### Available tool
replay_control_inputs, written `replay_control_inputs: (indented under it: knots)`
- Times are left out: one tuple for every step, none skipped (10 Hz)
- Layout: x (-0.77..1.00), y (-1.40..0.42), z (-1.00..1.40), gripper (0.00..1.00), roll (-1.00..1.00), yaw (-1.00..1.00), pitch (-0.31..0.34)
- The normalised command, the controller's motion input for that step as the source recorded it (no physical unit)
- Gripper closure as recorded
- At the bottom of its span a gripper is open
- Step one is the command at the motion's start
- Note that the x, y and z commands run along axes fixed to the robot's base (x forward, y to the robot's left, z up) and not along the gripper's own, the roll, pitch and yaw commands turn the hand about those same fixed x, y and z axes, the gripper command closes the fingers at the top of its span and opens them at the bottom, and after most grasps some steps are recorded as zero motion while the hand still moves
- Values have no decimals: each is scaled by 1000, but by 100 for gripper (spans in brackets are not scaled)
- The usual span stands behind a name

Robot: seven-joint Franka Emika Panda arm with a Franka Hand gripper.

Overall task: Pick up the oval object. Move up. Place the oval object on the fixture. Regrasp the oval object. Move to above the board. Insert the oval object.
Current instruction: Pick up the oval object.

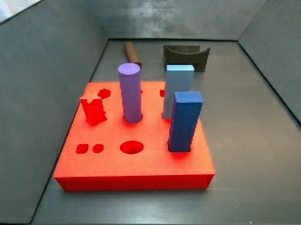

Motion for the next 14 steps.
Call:
replay_control_inputs:
  knots:
    - [-86,143,-151,0,16,0,0]
    - [0,331,-211,0,163,266,21]
    - [77,274,-186,0,223,409,69]
    - [-163,274,-877,0,-36,557,19]
    - [-229,189,-709,0,-149,460,9]
    - [-323,180,-614,0,-233,331,0]
    - [-306,77,-460,0,-336,217,0]
    - [-229,26,-357,0,-390,171,10]
    - [-229,37,-374,0,-383,191,24]
    - [-146,34,-477,0,-330,109,0]
    - [-43,0,-634,0,-244,0,-63]
    - [257,-63,-797,0,-147,-80,-41]
    - [637,-71,-889,0,-24,-197,64]
    - [414,0,-720,0,64,-46,171]
